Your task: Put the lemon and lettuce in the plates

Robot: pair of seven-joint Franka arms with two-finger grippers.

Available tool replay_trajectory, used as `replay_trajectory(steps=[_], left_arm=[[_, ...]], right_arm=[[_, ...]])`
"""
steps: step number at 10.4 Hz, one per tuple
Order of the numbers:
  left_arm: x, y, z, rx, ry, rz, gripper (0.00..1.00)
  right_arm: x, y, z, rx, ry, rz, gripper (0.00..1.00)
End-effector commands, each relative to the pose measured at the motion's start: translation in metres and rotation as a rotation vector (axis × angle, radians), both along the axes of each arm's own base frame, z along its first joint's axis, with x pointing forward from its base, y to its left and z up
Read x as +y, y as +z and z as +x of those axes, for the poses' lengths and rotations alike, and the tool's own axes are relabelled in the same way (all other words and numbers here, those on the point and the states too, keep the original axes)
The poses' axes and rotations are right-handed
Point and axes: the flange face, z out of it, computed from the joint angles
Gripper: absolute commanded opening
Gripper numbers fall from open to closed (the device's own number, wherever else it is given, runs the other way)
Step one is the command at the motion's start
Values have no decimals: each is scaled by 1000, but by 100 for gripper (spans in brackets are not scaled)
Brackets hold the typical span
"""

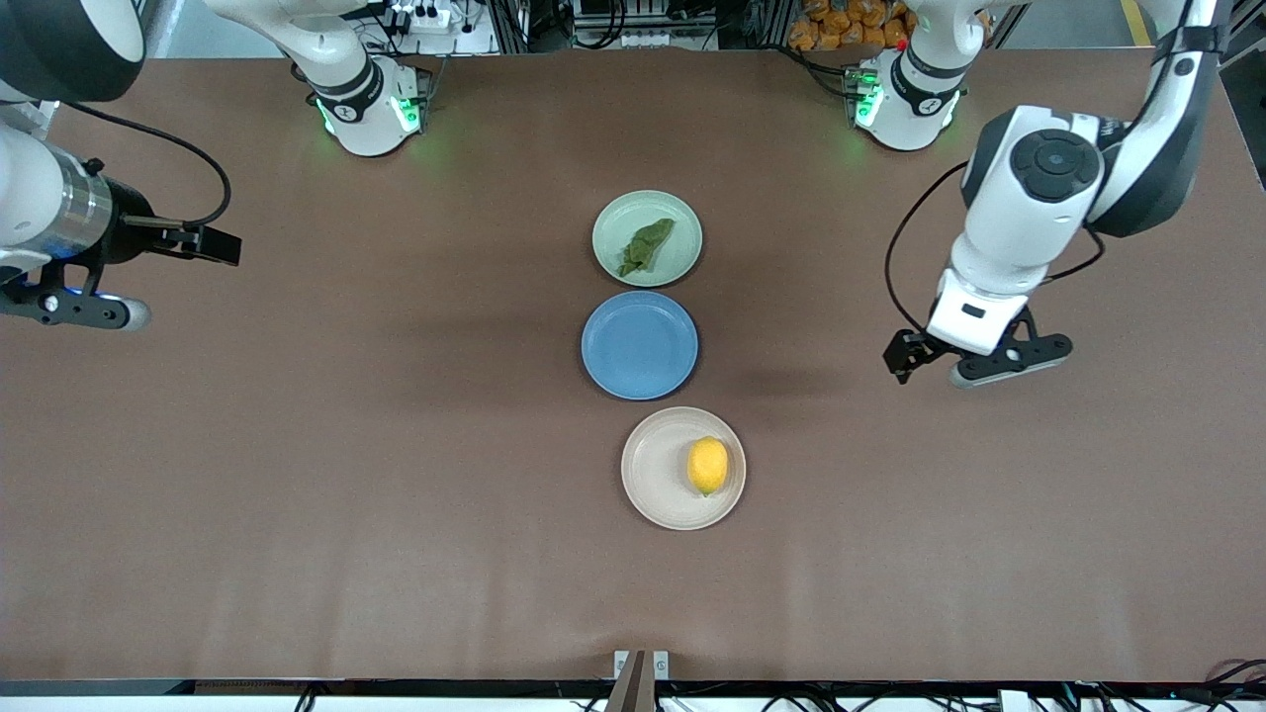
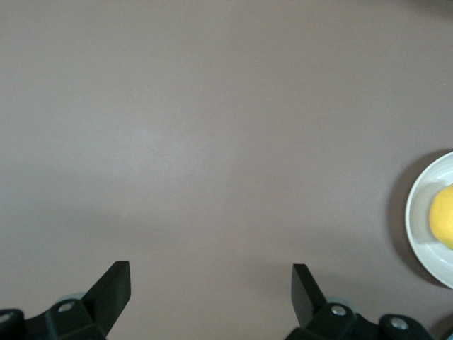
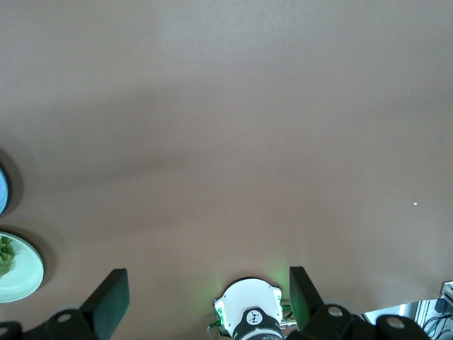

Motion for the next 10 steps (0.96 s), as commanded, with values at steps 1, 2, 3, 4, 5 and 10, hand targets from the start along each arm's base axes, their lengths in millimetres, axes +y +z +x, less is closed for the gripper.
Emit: replay_trajectory(steps=[1,2,3,4,5,10], left_arm=[[-1,28,9,14,-5,-13,100],[0,47,12,28,-14,-3,100],[3,63,14,42,-13,7,100],[6,69,16,50,-36,5,100],[20,76,17,55,-80,-21,100],[85,139,-11,-12,-219,-88,100]], right_arm=[[-8,-5,-12,-32,-3,21,100],[-8,-7,-19,-57,-1,21,100],[-8,-9,-25,-81,1,23,100],[-9,-11,-30,-93,-1,23,100],[-11,-13,-33,-103,-3,23,100],[-29,4,-24,-172,-46,63,100]])
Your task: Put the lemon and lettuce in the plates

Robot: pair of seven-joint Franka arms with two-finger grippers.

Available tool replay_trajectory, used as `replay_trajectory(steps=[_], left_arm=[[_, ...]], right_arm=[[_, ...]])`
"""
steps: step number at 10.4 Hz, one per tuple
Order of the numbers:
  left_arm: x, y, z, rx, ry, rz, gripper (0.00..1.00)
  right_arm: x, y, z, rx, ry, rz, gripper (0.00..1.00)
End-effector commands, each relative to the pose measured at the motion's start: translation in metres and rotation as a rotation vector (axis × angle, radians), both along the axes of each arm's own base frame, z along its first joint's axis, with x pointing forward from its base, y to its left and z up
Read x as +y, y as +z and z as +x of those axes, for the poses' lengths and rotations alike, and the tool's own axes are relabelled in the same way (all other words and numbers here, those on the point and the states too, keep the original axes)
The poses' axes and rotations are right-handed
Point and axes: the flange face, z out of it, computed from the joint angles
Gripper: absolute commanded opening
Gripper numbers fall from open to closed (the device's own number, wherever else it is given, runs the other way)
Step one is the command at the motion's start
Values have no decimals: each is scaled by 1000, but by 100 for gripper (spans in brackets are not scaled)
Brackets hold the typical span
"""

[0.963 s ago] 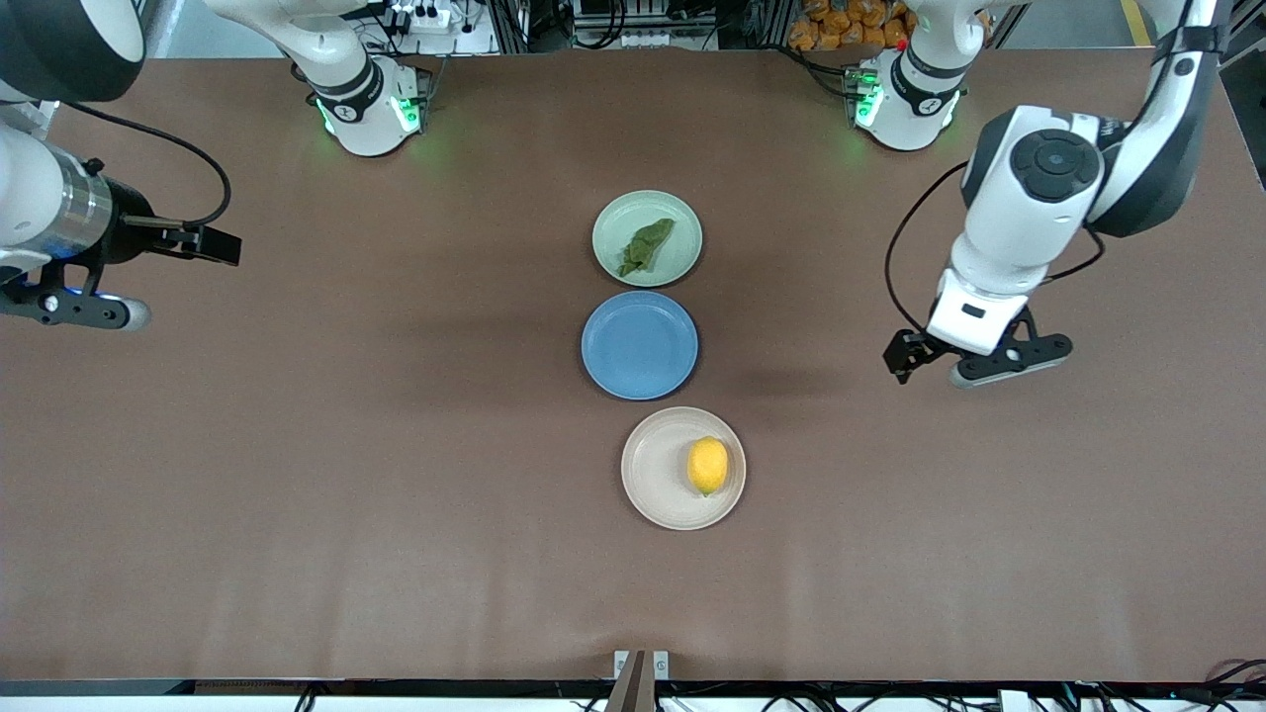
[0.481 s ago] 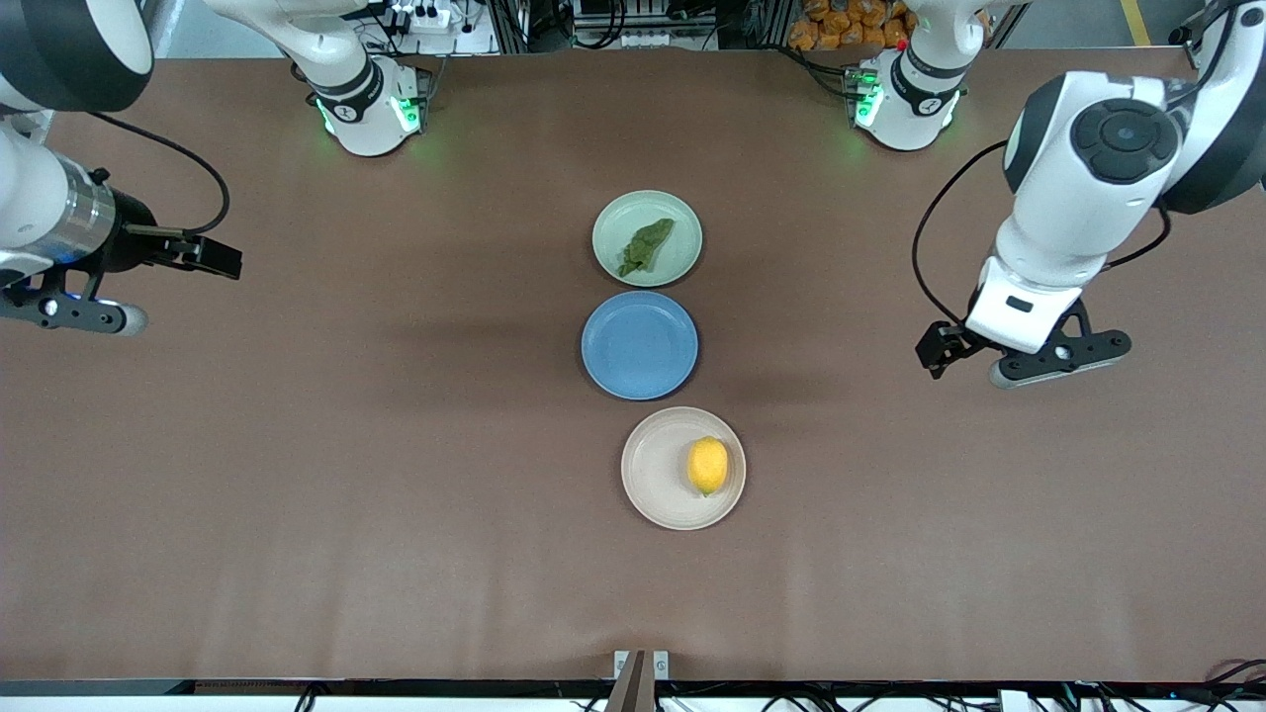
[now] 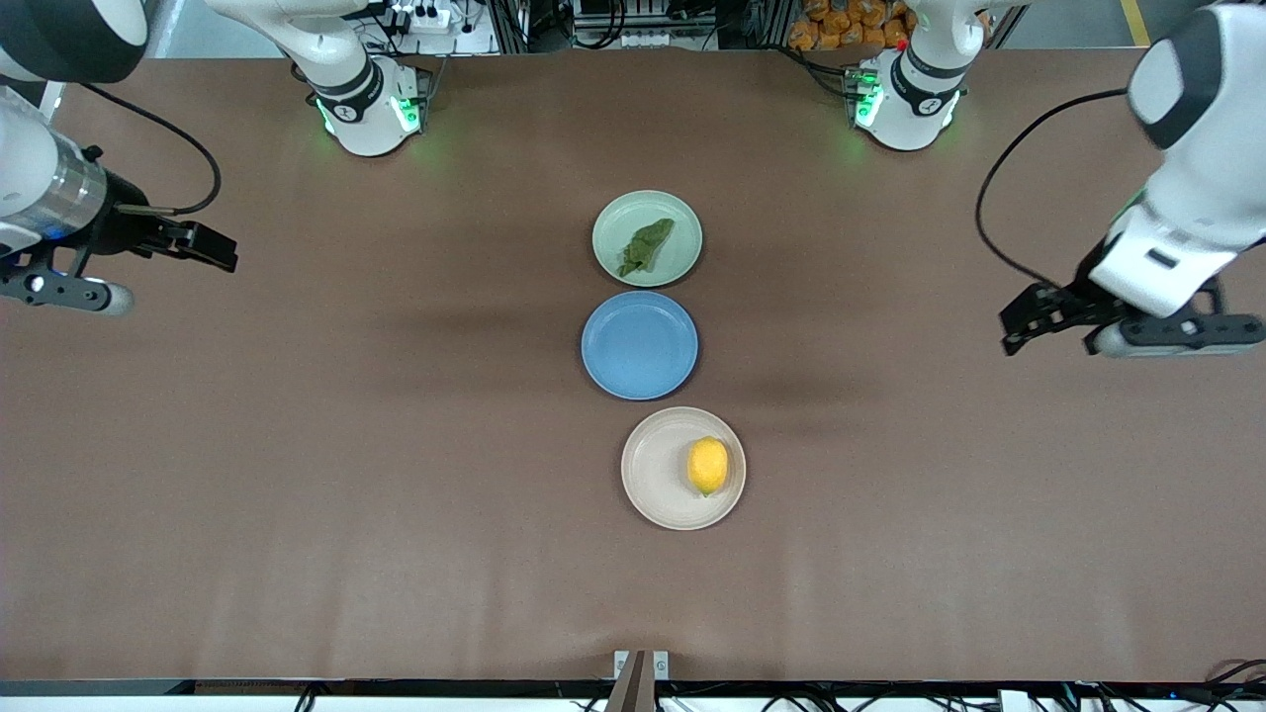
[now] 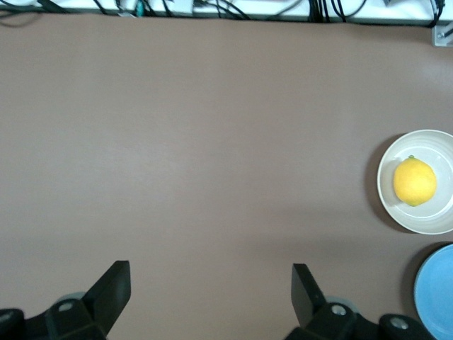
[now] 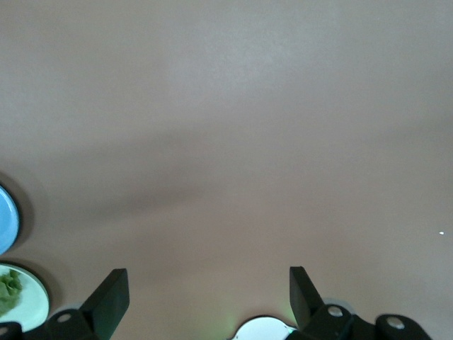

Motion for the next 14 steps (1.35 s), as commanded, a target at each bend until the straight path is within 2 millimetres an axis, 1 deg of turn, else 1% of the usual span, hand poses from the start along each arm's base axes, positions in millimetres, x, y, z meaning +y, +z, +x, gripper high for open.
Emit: replay_trajectory(steps=[1,2,4,5,7,9,10,12,14], left_arm=[[-15,11,-17,-5,-34,-6,100],[-21,13,-18,-4,-46,-3,100],[-21,24,-23,68,-67,21,100],[-21,27,-29,114,-94,31,100],[-23,35,-33,133,-104,37,100],[-21,58,-34,135,-104,52,100],[-21,65,-37,143,-104,62,100],[-16,76,-39,156,-96,64,100],[-16,83,-39,144,-93,69,100]], right_arm=[[-12,13,-1,-33,-20,31,100],[-16,15,0,-38,-28,31,100],[-25,20,6,-57,-51,65,100],[-26,20,10,-58,-53,66,100],[-27,19,10,-59,-50,57,100],[-27,22,12,-66,-47,57,100],[-24,30,13,-80,-43,57,100],[-19,30,12,-74,-34,59,100],[-16,30,10,-68,-28,55,100]])
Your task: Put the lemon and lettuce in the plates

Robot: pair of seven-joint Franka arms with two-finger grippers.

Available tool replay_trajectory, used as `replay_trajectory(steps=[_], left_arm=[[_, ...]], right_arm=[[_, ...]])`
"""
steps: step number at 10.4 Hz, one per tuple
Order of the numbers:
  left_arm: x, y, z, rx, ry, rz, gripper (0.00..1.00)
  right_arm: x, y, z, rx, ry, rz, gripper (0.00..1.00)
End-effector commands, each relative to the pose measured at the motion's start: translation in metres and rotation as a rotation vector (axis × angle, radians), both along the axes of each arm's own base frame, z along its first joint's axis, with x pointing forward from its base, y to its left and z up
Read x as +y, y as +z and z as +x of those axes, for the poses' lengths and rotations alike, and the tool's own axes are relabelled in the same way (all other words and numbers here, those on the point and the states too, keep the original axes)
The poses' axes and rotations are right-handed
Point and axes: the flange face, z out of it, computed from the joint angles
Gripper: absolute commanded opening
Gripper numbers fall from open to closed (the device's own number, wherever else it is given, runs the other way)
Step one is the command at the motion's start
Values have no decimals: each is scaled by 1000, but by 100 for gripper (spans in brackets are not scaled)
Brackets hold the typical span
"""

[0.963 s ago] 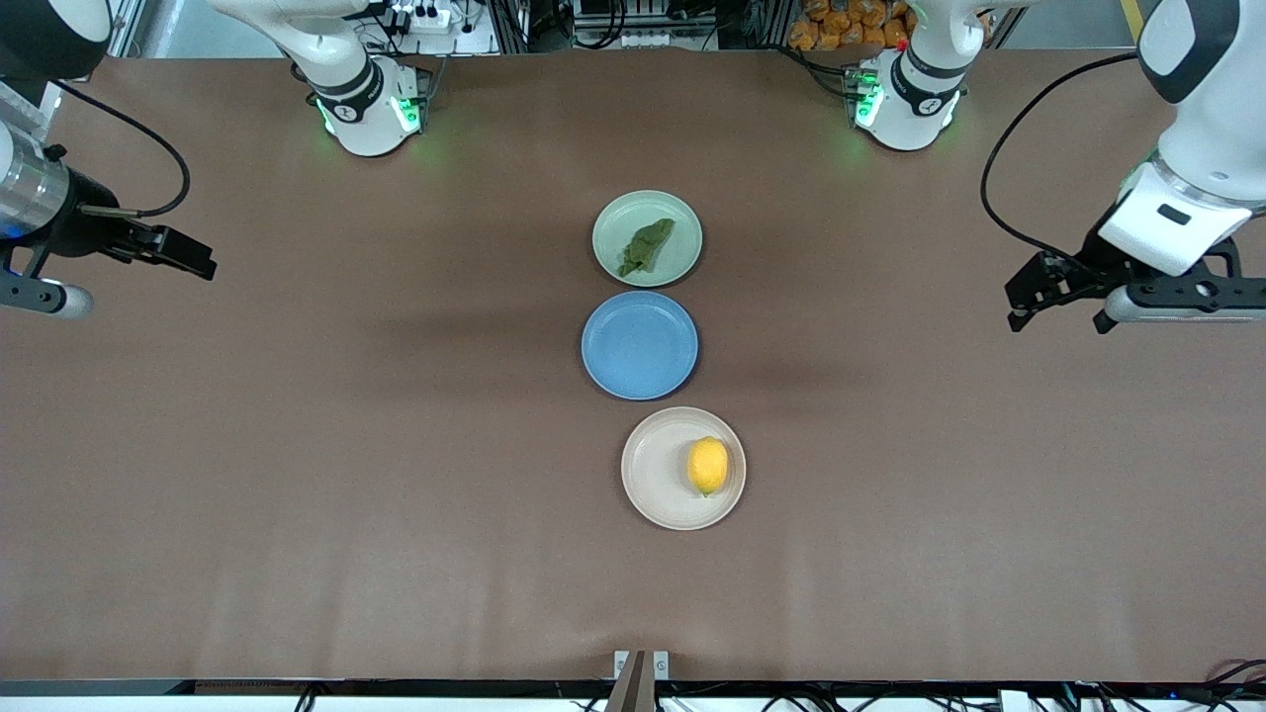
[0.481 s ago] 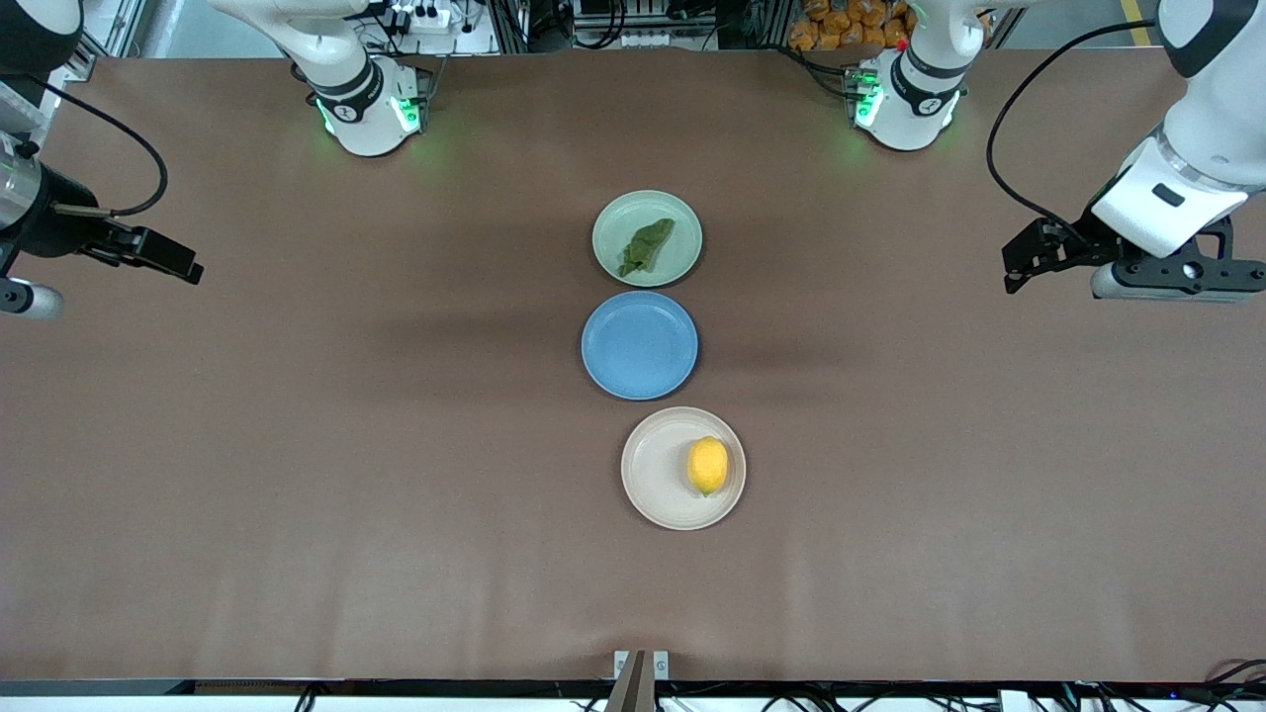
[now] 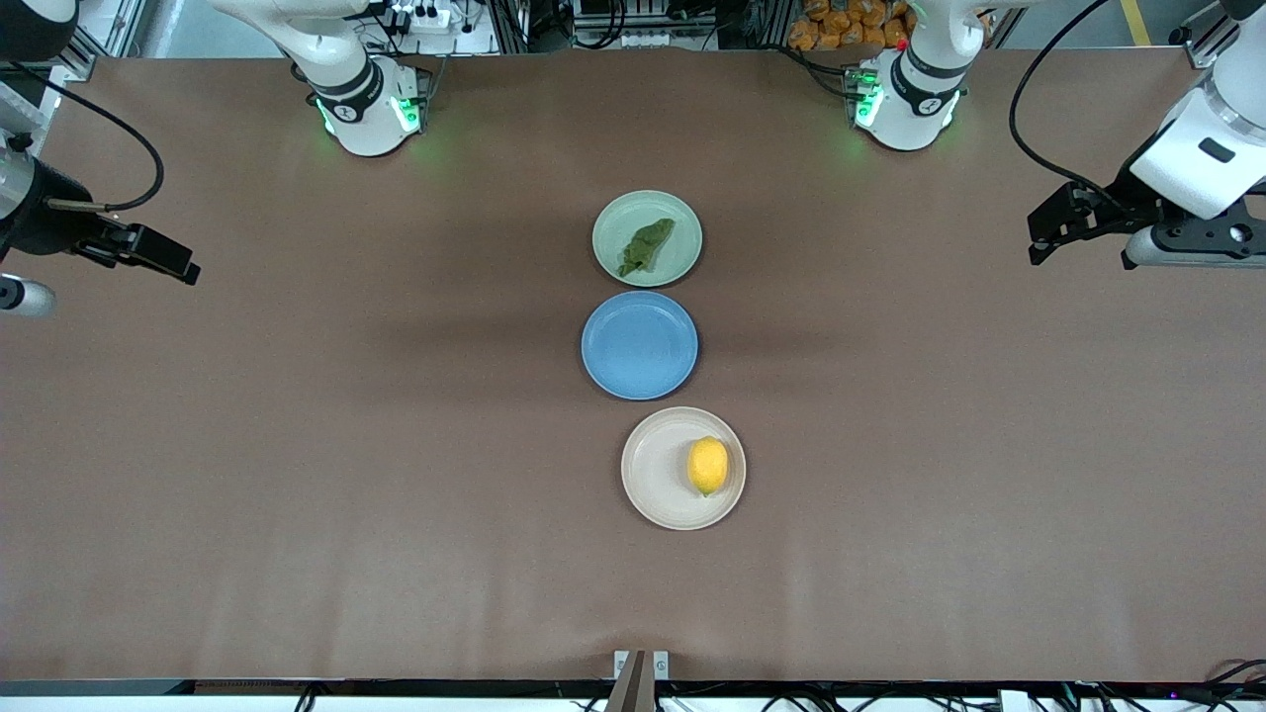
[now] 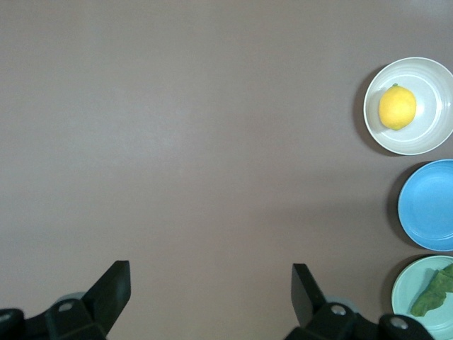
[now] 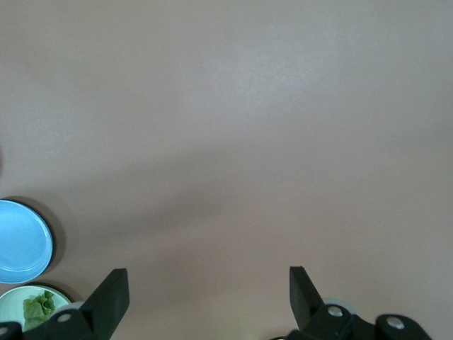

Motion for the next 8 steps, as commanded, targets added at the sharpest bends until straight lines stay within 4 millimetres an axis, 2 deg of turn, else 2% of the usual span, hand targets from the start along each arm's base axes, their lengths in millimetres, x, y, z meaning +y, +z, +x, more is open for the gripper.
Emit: replay_trajectory(steps=[1,3,5,8], left_arm=[[5,12,-1,-6,-15,23,100],[6,13,-1,-8,-12,24,100],[3,18,-3,-11,-17,13,100],[5,20,-3,-14,-15,14,100]], right_arm=[[1,4,1,11,13,3,100],[-1,10,-2,2,9,0,100],[-6,27,-6,6,0,-2,100],[3,25,-11,45,17,-57,100]])
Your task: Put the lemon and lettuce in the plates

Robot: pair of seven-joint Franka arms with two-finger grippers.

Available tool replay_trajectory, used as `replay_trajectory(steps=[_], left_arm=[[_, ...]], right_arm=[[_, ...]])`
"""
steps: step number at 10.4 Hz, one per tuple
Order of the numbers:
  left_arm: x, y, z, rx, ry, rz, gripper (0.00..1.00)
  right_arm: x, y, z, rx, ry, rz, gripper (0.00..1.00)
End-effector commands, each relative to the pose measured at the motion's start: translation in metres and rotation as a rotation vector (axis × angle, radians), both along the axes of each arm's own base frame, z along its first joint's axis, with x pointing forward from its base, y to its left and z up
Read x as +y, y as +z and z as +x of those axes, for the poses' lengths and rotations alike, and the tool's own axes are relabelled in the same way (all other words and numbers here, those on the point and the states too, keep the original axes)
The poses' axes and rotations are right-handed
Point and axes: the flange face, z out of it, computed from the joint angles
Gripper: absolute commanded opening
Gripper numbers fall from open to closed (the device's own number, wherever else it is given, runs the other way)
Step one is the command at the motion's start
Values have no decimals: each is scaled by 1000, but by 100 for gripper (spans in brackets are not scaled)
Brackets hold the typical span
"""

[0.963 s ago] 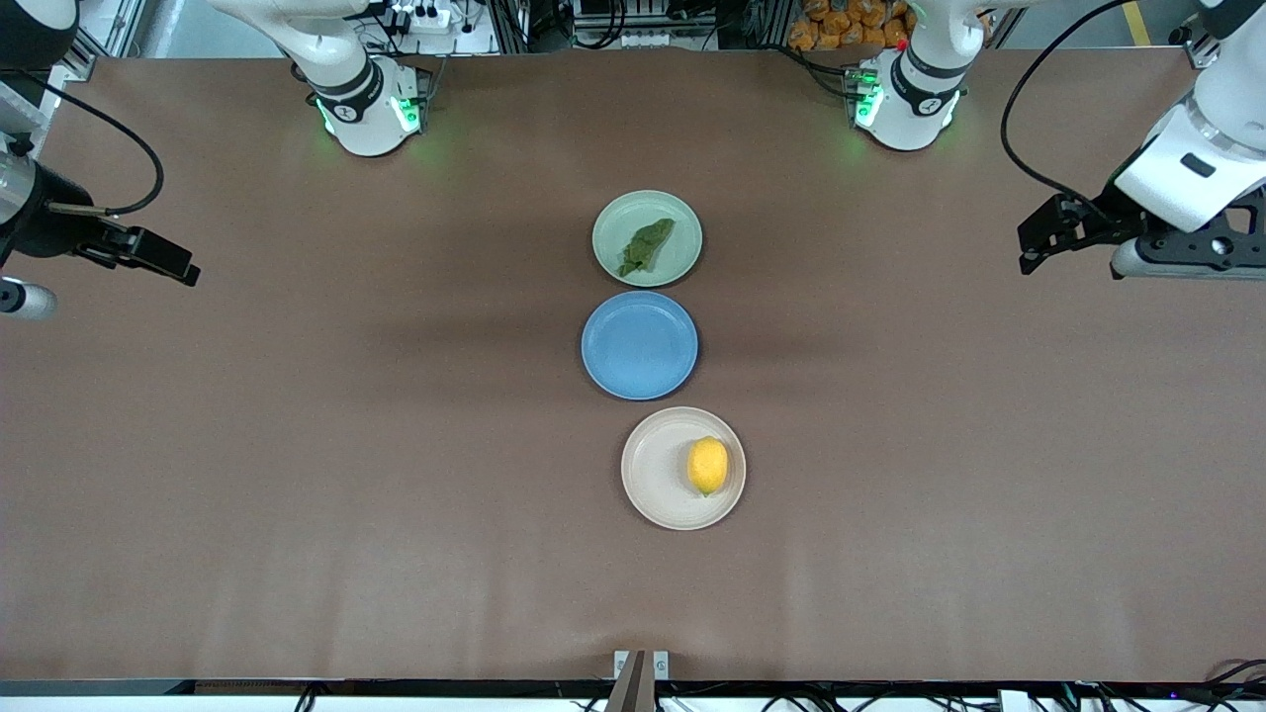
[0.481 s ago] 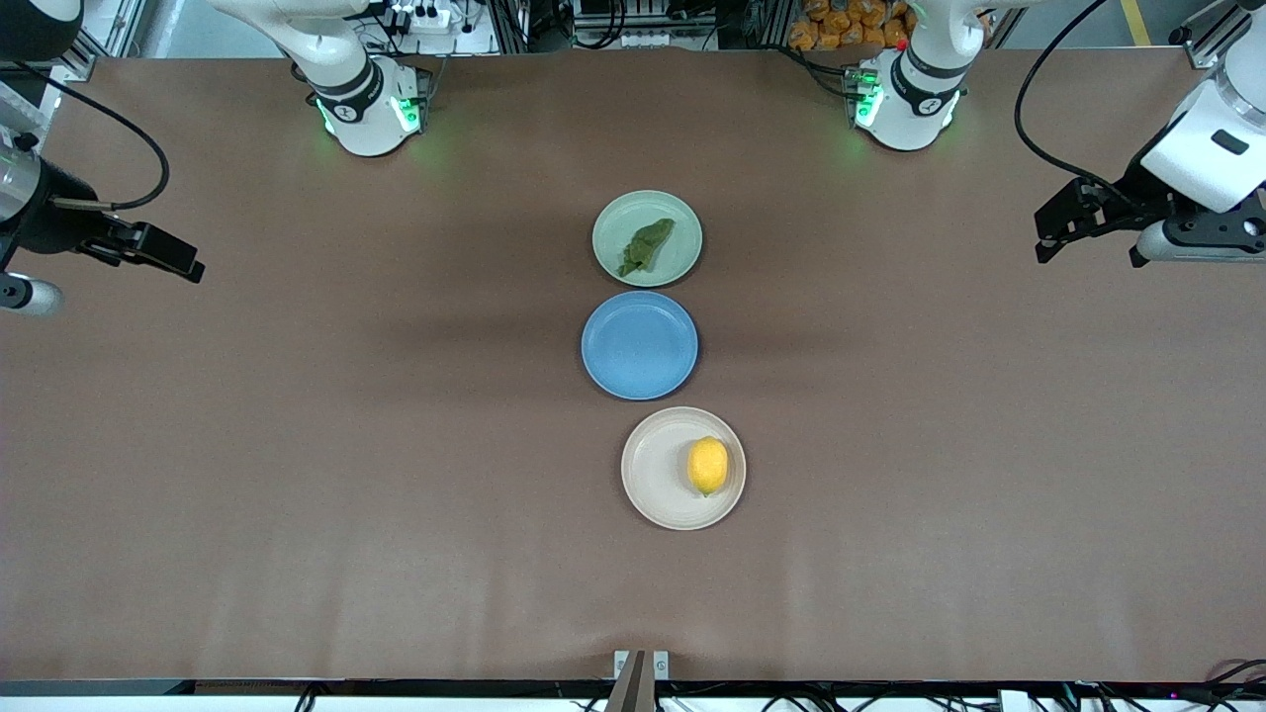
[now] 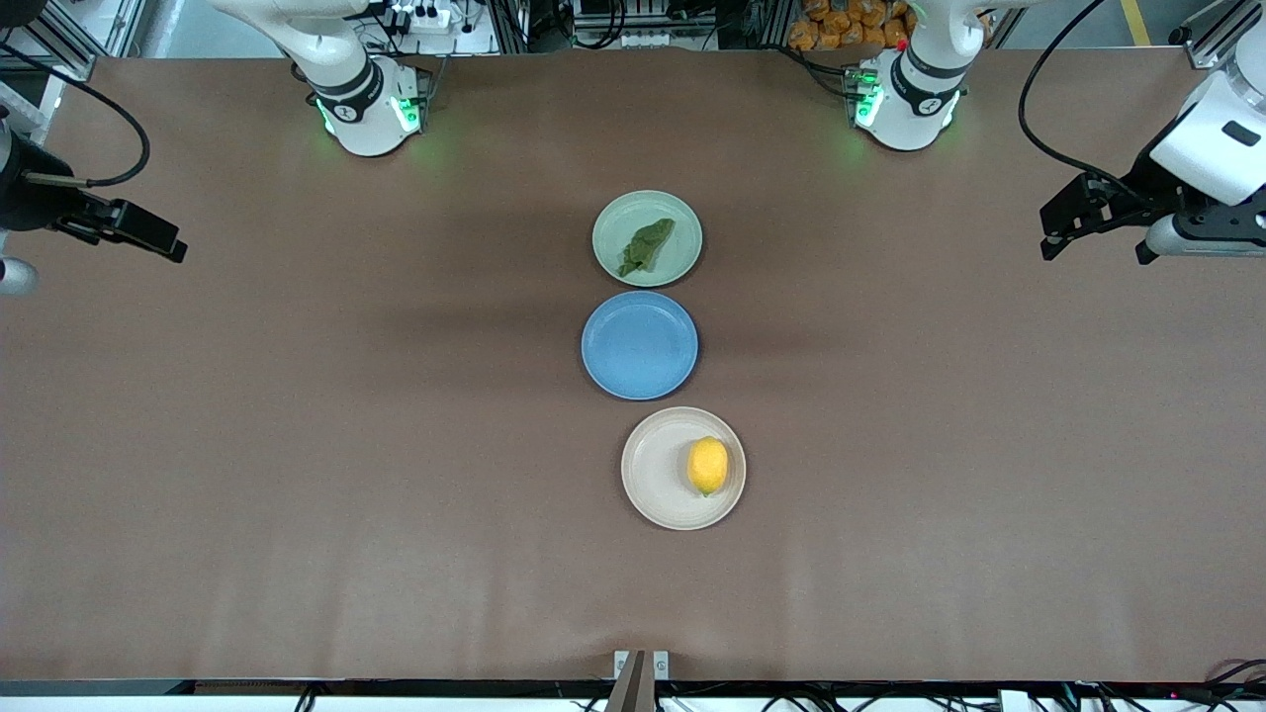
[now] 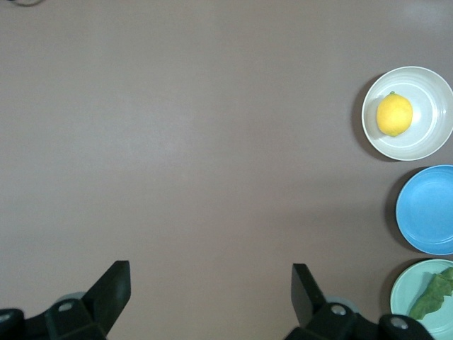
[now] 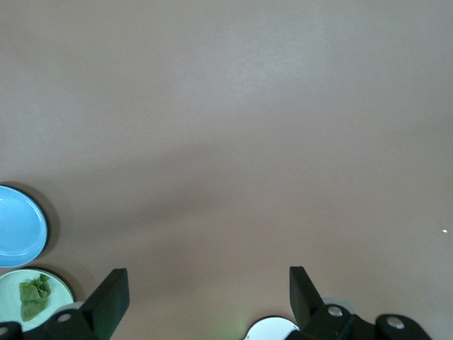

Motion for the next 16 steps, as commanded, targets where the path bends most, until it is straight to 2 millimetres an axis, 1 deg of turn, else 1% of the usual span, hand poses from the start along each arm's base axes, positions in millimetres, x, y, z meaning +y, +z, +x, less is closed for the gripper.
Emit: replay_trajectory(steps=[1,9,13,16], left_arm=[[4,7,-3,6,-18,21,100],[6,7,-5,22,-17,28,100],[4,7,-6,21,-24,27,100],[4,6,-6,24,-24,28,100]], right_arm=[[6,3,0,6,13,-34,100],[-1,1,3,4,-5,-32,100],[-3,2,4,-8,-8,-34,100],[-3,6,11,-68,-8,-35,100]])
